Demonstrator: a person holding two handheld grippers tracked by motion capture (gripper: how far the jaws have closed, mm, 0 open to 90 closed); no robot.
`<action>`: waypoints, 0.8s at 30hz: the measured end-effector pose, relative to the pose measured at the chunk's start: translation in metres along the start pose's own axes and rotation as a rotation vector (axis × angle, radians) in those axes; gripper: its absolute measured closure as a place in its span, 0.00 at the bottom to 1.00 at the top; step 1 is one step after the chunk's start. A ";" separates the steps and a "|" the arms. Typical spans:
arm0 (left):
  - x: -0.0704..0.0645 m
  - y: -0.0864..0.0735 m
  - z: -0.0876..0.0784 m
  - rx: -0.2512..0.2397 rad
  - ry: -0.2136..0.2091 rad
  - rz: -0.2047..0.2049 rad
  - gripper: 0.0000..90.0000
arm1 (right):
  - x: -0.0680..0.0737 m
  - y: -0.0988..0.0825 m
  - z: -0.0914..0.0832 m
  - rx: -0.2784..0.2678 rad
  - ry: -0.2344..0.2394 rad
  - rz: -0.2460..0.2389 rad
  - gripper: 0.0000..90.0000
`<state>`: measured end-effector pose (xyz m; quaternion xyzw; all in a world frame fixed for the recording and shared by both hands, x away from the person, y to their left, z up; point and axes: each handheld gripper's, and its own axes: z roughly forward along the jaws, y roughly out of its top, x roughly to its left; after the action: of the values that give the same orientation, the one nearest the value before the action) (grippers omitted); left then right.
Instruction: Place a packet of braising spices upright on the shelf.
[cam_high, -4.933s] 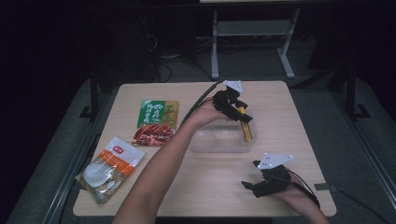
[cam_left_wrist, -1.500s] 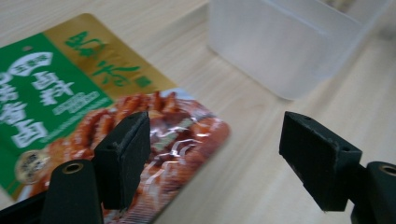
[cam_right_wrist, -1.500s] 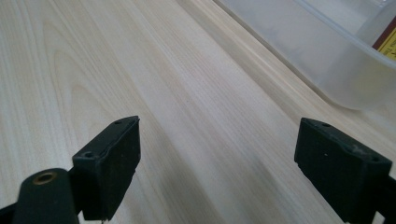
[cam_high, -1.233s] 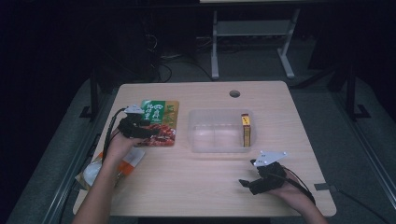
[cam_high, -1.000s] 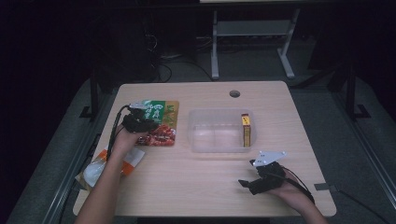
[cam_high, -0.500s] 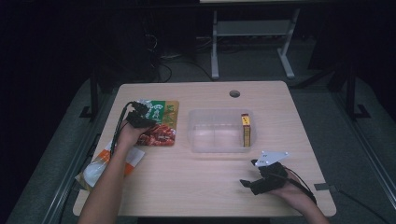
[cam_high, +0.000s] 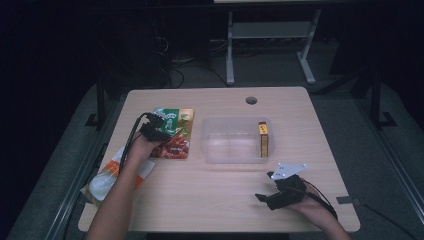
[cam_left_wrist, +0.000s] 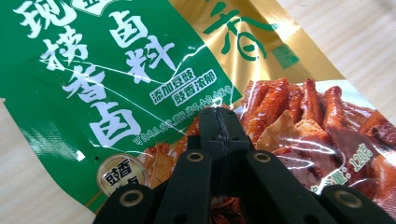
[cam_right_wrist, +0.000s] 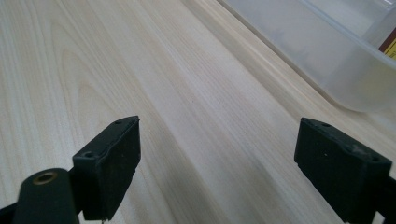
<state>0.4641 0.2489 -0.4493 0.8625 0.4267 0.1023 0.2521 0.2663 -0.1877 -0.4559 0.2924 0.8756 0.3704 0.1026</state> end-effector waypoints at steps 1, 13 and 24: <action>-0.002 -0.003 -0.001 -0.007 -0.014 -0.006 1.00 | 0.000 0.000 0.000 0.000 -0.001 0.001 0.16; -0.027 -0.022 -0.010 -0.022 -0.072 0.011 1.00 | 0.001 0.001 0.001 0.003 -0.002 0.000 0.16; -0.031 -0.021 -0.017 -0.007 -0.118 0.042 1.00 | 0.000 0.001 0.001 -0.003 -0.004 0.003 0.16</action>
<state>0.4241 0.2411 -0.4443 0.8750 0.3924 0.0579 0.2777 0.2667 -0.1870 -0.4559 0.2941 0.8745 0.3712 0.1043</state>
